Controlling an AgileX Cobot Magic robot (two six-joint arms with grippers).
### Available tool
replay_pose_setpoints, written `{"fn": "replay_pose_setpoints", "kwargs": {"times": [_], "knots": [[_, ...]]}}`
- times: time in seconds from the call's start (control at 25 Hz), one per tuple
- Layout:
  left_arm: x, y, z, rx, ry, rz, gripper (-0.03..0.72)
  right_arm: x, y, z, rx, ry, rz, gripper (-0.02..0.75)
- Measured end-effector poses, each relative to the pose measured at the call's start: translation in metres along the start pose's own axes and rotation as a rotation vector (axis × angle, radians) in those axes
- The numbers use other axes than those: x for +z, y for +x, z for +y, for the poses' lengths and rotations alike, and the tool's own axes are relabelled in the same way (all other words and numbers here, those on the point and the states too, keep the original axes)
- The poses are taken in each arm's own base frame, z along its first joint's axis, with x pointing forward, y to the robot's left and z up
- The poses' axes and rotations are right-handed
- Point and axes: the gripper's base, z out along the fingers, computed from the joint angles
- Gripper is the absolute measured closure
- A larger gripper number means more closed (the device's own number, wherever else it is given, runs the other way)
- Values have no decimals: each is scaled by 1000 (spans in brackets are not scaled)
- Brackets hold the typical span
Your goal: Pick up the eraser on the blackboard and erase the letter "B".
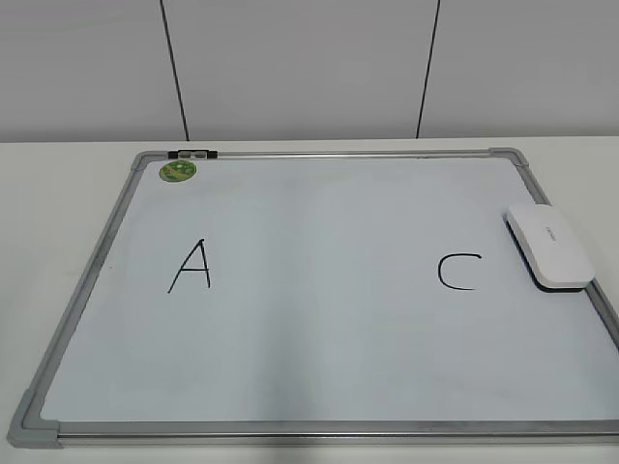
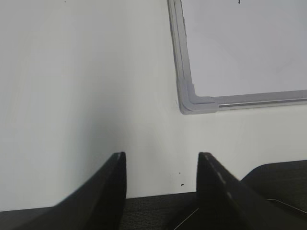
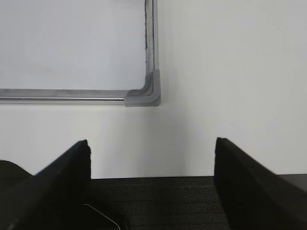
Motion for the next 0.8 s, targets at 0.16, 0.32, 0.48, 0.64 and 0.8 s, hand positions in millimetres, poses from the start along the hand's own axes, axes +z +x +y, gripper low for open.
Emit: {"fn": "replay_pose_setpoints", "kwargs": {"times": [0.16,0.32,0.48,0.64,0.8], "knots": [[0,0,0,-1,0,0,322,0,0,0,0,0,0,146],[0,0,0,-1,0,0,322,0,0,0,2,0,0,146],[-4,2,0,-2,-3,-30,322,-3,2,0,7,5,-22,146],[-13,9,0,-12,-14,-105,322,-10,8,-1,26,28,-85,146],[-25,19,-1,-7,-14,-204,322,-19,16,0,32,36,-165,146]]}}
